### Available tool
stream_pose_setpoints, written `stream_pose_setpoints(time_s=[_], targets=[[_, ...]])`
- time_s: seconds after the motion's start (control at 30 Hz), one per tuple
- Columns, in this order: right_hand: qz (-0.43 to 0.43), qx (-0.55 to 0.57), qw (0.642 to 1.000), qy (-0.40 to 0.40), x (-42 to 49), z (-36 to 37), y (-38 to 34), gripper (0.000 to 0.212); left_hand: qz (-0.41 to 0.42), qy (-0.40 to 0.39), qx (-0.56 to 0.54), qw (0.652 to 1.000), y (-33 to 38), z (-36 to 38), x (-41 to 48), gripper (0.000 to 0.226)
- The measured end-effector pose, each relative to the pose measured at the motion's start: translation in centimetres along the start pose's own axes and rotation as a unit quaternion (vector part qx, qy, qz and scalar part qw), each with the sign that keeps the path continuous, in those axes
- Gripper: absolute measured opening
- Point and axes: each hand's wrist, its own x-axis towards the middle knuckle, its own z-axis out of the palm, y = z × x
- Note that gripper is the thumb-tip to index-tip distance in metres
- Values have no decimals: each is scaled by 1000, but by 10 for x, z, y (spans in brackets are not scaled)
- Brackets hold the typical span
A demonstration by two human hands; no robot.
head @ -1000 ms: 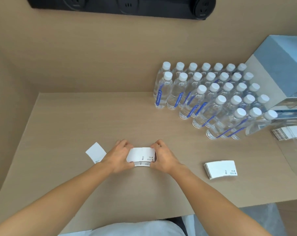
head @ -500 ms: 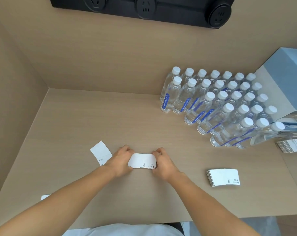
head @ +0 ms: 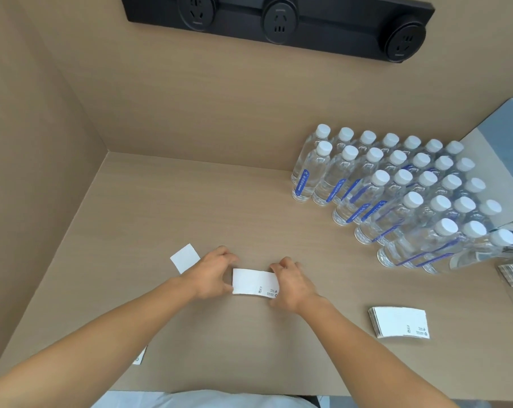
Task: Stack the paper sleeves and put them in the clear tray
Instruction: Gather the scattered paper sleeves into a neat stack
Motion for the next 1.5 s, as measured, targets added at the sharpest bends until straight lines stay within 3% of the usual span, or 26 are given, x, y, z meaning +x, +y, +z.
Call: stream_pose_setpoints(time_s=[0.17, 0.47, 0.73, 0.87, 1.07, 1.2, 1.37, 1.5], targets=[[-19, -8, 999, 39, 6, -6, -17, 54, -4, 46, 34, 998, -33, -40, -4, 55], [-95, 34, 993, 63, 21, 8, -90, 37, -22, 11, 156, 987, -66, -58, -23, 56], [-34, 94, 995, 5, 21, 28, -143, 42, -23, -21, 238, 971, -76, -54, -22, 57], [16, 104, 994, -9, 22, 44, -157, 52, -42, -22, 220, 974, -76, -48, -21, 53], [22, 98, 995, 20, 23, 55, -163, 45, -39, -15, 198, 979, -79, -47, -24, 52], [-15, 65, 998, 3, 28, 42, -154, 43, -50, -9, 126, 991, -86, -49, -32, 40], [-94, 19, 995, -21, 43, -1, -138, 43, -79, 25, 75, 994, -96, -52, -46, 48], [-88, 2, 996, -25, 44, -18, -109, 38, -52, 30, 62, 996, -72, -43, -33, 50]])
